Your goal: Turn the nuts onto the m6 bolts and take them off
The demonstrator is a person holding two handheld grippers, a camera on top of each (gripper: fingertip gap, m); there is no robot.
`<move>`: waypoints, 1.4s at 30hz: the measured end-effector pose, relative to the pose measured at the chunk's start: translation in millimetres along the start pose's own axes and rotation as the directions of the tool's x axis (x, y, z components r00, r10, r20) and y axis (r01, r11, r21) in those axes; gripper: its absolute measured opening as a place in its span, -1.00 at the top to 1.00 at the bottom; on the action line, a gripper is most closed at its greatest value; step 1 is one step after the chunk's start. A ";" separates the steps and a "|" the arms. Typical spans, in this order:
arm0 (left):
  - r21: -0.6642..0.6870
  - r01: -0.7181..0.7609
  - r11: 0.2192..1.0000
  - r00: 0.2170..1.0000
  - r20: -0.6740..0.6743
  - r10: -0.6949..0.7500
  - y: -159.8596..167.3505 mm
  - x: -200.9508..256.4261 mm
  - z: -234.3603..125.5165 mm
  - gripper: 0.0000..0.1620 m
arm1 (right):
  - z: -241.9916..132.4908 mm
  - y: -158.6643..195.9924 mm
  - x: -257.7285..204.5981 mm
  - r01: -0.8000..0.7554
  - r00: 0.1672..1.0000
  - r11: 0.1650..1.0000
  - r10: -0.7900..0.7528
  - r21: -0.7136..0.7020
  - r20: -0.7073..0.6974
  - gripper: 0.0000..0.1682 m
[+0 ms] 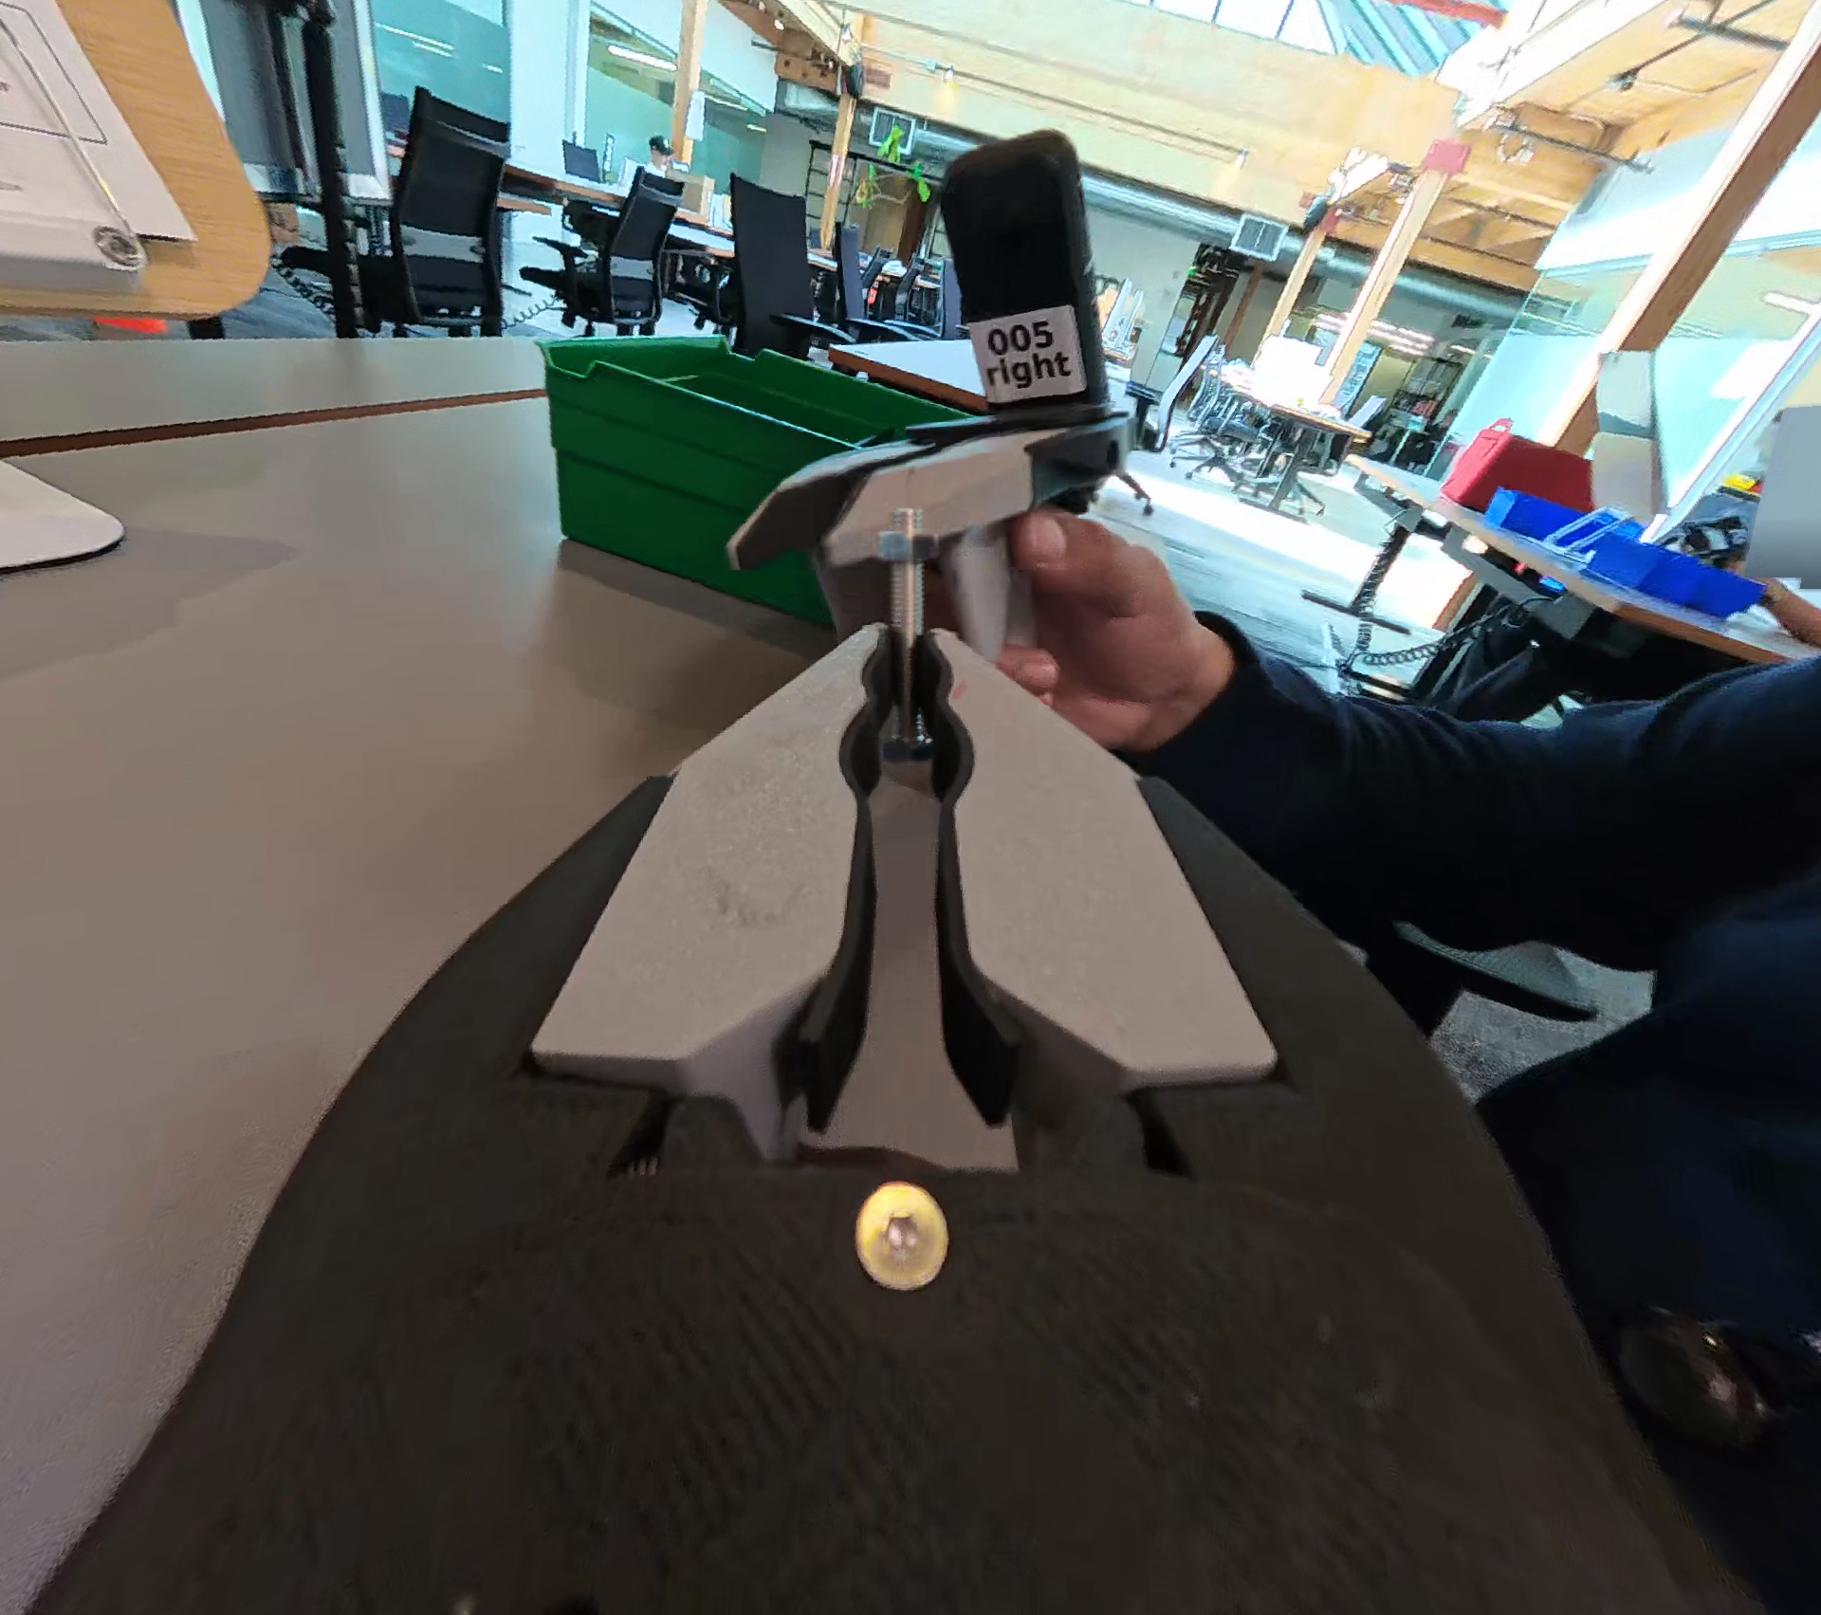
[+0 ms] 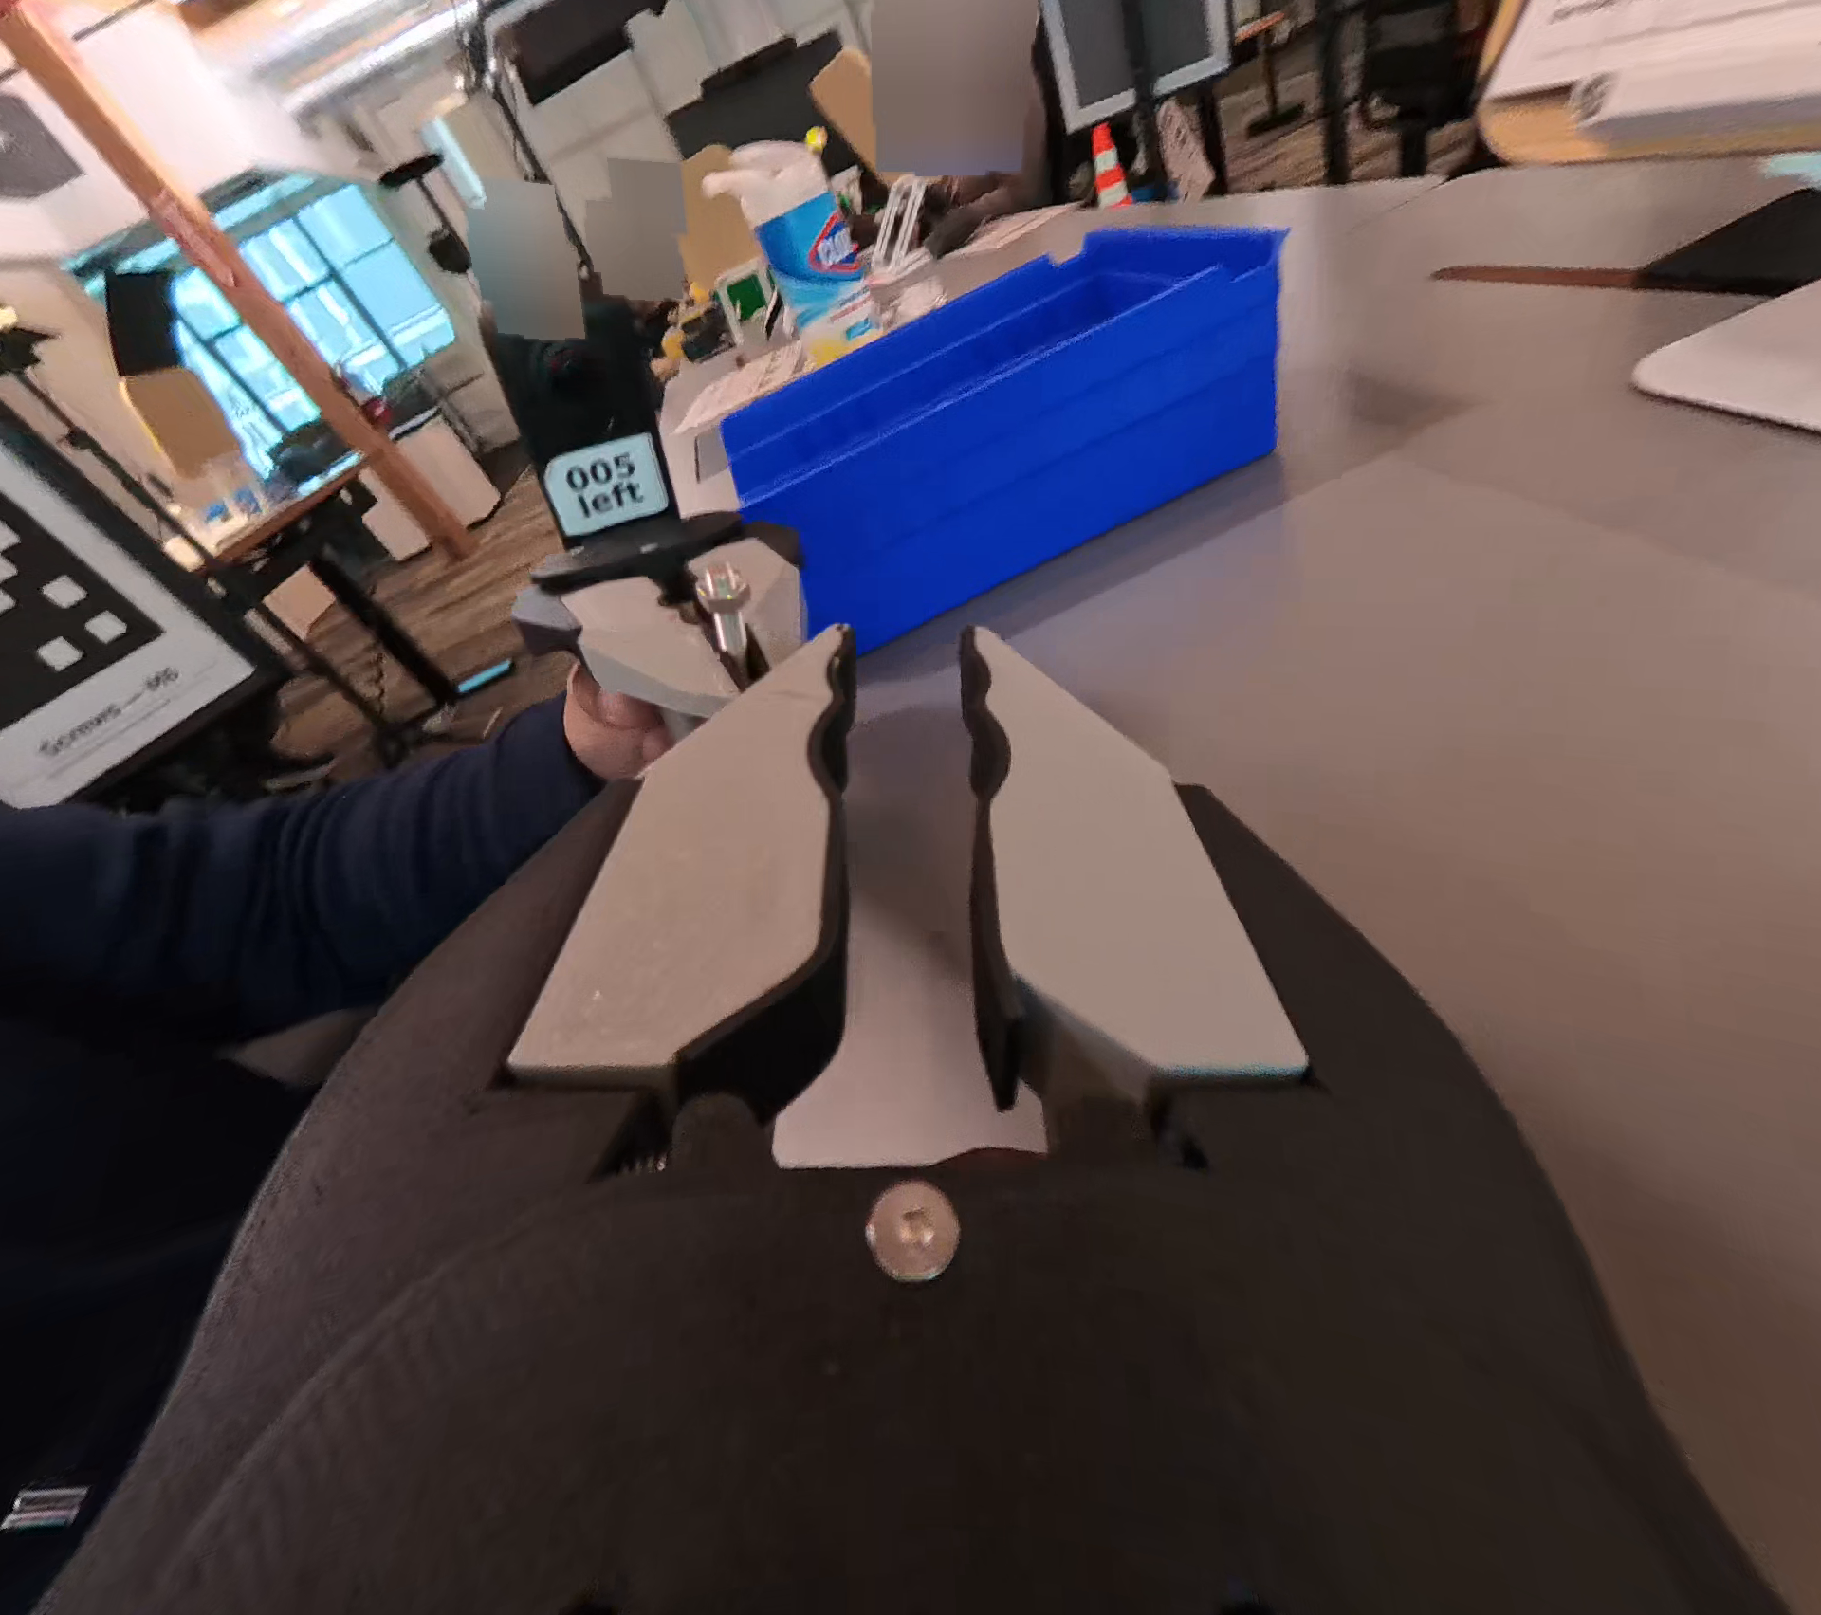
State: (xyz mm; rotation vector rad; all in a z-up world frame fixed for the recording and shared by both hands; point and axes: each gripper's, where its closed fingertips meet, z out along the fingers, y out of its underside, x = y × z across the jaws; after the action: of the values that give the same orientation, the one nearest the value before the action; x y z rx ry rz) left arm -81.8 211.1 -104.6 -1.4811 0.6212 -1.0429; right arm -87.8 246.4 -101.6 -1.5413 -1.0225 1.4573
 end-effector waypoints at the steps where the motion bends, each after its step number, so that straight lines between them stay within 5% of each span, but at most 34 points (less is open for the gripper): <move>1: -0.005 -0.006 1.000 1.000 0.013 0.006 0.6 -1.8 -0.1 0.98 | -3.7 -4.8 -2.9 0.004 1.000 1.000 -0.004 0.023 0.019 0.77; 7: -0.044 -0.038 0.998 0.999 0.020 0.039 7.5 -0.3 5.1 0.97 | 9.5 0.8 -42.1 0.093 0.983 0.996 -0.091 -0.001 0.159 0.62; 15: 0.042 -0.009 0.999 1.000 0.006 0.009 -7.5 0.3 -3.7 0.98 | -0.8 -4.0 -7.8 0.016 0.999 1.000 -0.017 0.022 0.031 0.69; 20: -0.013 -0.052 0.999 0.999 0.014 0.052 1.9 3.0 2.9 0.97 | 5.3 -9.1 -40.7 0.056 0.986 0.997 -0.062 0.044 0.155 0.60; 27: 0.006 -0.059 0.998 0.998 0.011 0.058 -1.3 4.9 0.9 0.97 | 12.5 -4.1 -27.6 0.038 0.995 0.999 -0.039 0.008 0.096 0.51; 29: 0.045 -0.026 0.999 1.000 -0.005 0.026 -8.0 4.4 -3.5 0.97 | 3.0 -8.3 -10.9 0.023 0.999 0.999 -0.024 0.034 0.026 0.75; 35: 0.015 -0.043 0.999 0.999 0.008 0.043 -2.7 4.2 1.6 0.97 | 2.6 -16.0 -41.9 0.054 0.985 0.995 -0.066 0.079 0.157 0.57; 39: 0.006 -0.067 0.998 0.998 -0.001 0.067 -0.9 8.2 2.4 0.97 | 18.7 -4.7 -37.5 0.115 0.991 0.993 -0.116 0.014 0.073 0.63; 42: 0.022 -0.068 0.997 0.997 0.039 0.067 -4.5 1.8 -0.8 0.98 | 14.4 -4.6 -24.3 0.047 0.997 0.999 -0.048 0.017 0.061 0.48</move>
State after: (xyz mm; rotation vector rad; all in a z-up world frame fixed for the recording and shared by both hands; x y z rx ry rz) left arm -82.4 210.1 -99.9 -1.4468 0.6254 -0.9647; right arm -103.0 225.8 -88.8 -1.4596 -1.0742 1.4842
